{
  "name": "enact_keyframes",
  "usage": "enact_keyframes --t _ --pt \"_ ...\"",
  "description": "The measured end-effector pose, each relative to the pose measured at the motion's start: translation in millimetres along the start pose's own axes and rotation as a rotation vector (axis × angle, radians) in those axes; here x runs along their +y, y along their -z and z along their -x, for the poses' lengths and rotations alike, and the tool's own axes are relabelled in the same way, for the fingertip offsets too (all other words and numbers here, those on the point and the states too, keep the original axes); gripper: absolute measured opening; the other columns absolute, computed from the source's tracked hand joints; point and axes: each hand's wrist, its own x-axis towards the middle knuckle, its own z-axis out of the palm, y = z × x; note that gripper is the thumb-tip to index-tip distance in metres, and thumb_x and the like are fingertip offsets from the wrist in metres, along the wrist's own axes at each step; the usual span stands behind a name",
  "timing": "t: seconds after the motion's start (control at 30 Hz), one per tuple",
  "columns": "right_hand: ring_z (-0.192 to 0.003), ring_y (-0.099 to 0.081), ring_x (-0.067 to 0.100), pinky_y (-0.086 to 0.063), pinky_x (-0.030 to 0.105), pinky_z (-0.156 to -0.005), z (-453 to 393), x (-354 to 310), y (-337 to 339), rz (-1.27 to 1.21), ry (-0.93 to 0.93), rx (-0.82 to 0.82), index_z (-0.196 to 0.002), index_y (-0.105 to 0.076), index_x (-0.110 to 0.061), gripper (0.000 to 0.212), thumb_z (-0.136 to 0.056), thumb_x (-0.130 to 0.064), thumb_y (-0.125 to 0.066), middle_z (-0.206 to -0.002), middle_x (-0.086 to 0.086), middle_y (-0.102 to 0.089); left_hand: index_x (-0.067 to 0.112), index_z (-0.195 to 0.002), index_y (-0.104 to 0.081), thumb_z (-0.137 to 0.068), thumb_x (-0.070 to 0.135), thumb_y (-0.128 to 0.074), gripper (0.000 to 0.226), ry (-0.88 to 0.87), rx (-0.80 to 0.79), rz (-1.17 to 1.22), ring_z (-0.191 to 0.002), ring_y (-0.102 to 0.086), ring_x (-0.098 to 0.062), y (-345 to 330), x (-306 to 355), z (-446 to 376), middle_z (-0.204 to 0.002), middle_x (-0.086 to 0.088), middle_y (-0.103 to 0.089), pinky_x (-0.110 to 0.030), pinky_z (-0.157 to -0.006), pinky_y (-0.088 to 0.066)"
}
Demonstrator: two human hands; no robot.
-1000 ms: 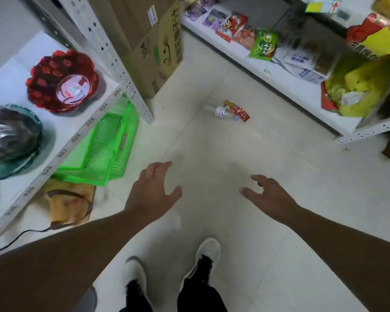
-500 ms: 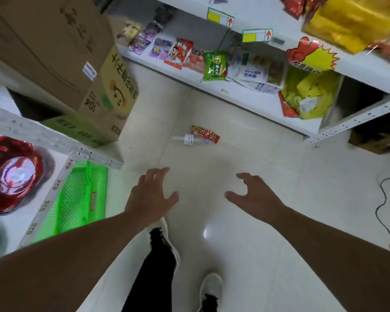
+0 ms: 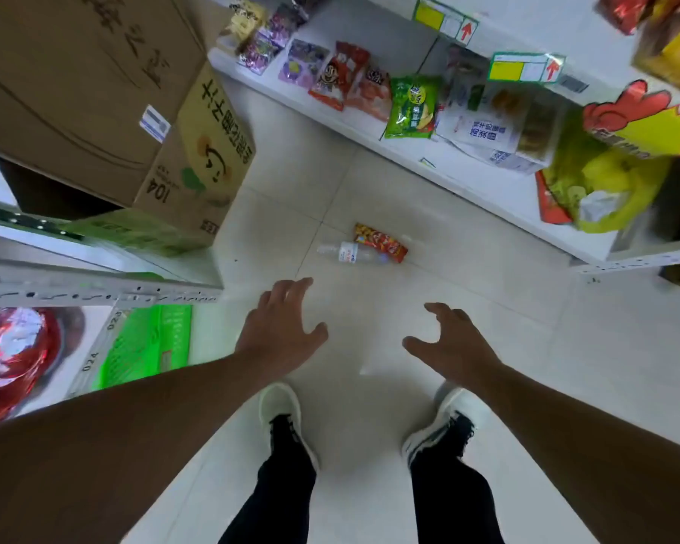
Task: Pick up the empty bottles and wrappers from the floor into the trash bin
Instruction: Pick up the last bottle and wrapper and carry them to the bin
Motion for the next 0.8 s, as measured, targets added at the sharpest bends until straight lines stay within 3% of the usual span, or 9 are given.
enact_keyframes --t 0.13,0.27,0.4,0.47,0.57,0.7,0.8 --pt "-0.129 -0.060 0.027 -0.053 0.044 -0.102 -51.3 -3.1 15.9 0.105 0.046 -0.048 -0.159 -0.036 -0.036 0.096 -0.073 -0.062 -0.070 -0.148 0.003 -0.049 0.034 -0.164 -0.029 -0.088 0.057 -0.063 0.087 0.044 0.001 -0.010 -0.140 -0.046 -0.025 -18.5 8.3 -28.2 -0.160 0.002 -0.041 -0.048 -0.108 -0.050" --pt "-0.129 -0.060 0.032 -0.054 0.044 -0.099 -150.3 5.2 25.3 0.217 0.128 0.020 -0.160 -0.035 -0.032 0.095 -0.077 -0.057 -0.073 -0.149 0.006 -0.050 0.032 -0.163 -0.031 -0.089 0.053 -0.069 0.086 -0.006 0.052 -0.077 -0.140 -0.051 -0.026 -65.0 11.3 -115.7 -0.161 0.001 -0.047 -0.047 -0.110 -0.050" --pt "-0.135 -0.055 0.037 -0.051 0.047 -0.107 -275.5 20.0 -5.9 0.253 0.204 0.082 -0.163 -0.032 -0.032 0.087 -0.089 -0.058 -0.070 -0.153 0.008 -0.048 0.029 -0.163 -0.034 -0.083 0.049 -0.077 0.093 -0.072 0.106 -0.161 -0.147 -0.046 -0.029 -139.3 -8.5 -232.1 -0.163 -0.002 -0.047 -0.047 -0.119 -0.039" --pt "-0.139 -0.050 0.040 -0.045 0.049 -0.112 -344.4 25.8 -30.7 0.294 0.269 0.092 -0.164 -0.032 -0.034 0.076 -0.098 -0.057 -0.060 -0.158 0.010 -0.047 0.029 -0.163 -0.036 -0.082 0.058 -0.076 0.095 -0.158 0.128 -0.233 -0.149 -0.043 -0.030 -174.4 -29.0 -291.2 -0.163 -0.003 -0.047 -0.048 -0.123 -0.032" --pt "-0.133 -0.051 0.045 -0.047 0.051 -0.108 -427.1 33.7 -67.4 0.401 0.340 0.146 -0.161 -0.040 -0.034 0.064 -0.101 -0.050 -0.054 -0.153 0.014 -0.050 0.029 -0.159 -0.041 -0.079 0.066 -0.078 0.096 -0.250 0.121 -0.381 -0.146 -0.045 -0.030 -214.2 -61.0 -354.7 -0.158 -0.003 -0.050 -0.052 -0.124 -0.028" --pt "-0.112 -0.058 0.042 -0.053 0.050 -0.085 -460.9 66.9 -101.8 0.643 0.405 0.392 -0.135 -0.059 -0.015 0.041 -0.101 -0.038 -0.057 -0.124 0.016 -0.058 0.024 -0.137 -0.057 -0.072 0.059 -0.084 0.079 -0.291 0.156 -0.479 -0.121 -0.058 -0.032 -243.0 -83.2 -369.0 -0.133 -0.006 -0.063 -0.052 -0.115 -0.041" --pt "-0.108 -0.063 0.046 -0.051 0.050 -0.083 -440.0 82.1 -102.5 0.464 0.293 0.371 -0.124 -0.053 -0.004 0.032 -0.104 -0.028 -0.054 -0.120 0.022 -0.061 0.026 -0.133 -0.058 -0.071 0.057 -0.087 0.075 -0.205 0.151 -0.420 -0.113 -0.061 -0.028 -230.9 -95.9 -324.1 -0.123 -0.002 -0.064 -0.049 -0.112 -0.044"
